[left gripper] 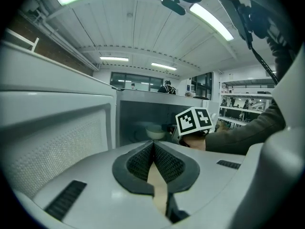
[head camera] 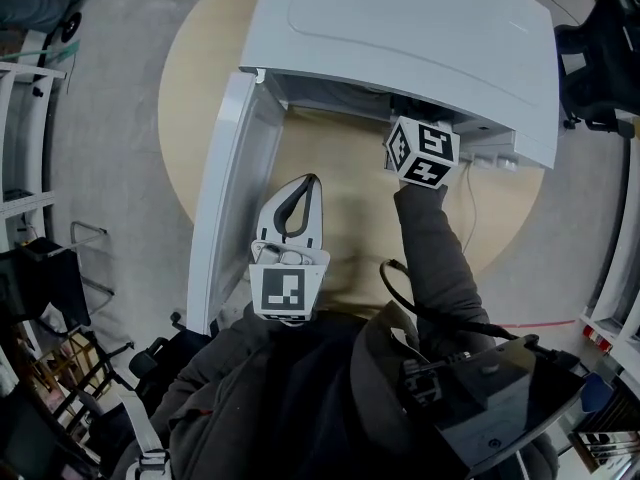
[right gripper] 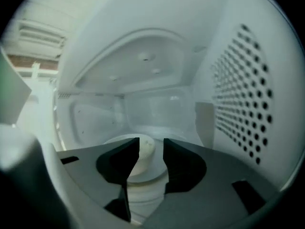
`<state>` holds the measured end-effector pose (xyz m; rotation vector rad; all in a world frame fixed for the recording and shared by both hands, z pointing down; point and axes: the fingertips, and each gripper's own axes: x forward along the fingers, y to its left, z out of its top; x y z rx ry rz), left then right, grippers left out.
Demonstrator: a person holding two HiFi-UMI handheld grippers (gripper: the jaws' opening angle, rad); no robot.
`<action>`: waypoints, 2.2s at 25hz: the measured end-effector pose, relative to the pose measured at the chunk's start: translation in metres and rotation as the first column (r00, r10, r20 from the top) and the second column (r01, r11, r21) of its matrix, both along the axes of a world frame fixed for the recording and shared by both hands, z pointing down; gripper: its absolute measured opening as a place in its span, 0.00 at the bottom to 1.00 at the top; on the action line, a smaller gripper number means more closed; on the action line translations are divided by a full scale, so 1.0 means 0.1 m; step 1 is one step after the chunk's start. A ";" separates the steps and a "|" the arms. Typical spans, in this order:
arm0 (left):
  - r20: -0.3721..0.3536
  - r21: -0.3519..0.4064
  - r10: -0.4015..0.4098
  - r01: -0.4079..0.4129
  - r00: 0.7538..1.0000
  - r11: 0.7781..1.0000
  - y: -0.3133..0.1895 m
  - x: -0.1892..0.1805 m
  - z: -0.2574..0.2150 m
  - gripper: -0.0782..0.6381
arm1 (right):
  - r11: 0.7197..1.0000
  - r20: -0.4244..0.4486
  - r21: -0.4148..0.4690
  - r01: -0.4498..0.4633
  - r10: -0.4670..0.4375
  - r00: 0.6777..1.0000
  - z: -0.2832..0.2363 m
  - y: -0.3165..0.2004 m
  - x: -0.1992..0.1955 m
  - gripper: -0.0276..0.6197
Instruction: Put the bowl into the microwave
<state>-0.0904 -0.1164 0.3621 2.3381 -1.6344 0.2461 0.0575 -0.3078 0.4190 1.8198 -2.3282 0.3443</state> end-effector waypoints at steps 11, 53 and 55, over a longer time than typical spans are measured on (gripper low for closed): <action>0.034 0.022 0.012 -0.013 0.999 1.000 0.20 -0.01 -0.06 0.12 | 0.989 -0.082 0.151 -0.004 0.016 0.996 -0.32 0.14 -0.01 0.27; 0.077 0.326 0.097 -0.117 0.992 0.938 1.61 1.06 -1.24 0.12 | 0.917 0.126 0.246 0.313 -0.350 0.928 -1.68 3.55 -0.09 0.05; 0.074 0.320 0.097 -0.115 0.993 0.941 1.63 1.06 -1.22 0.12 | 0.920 0.133 0.241 0.308 -0.345 0.929 -1.66 3.56 -0.08 0.05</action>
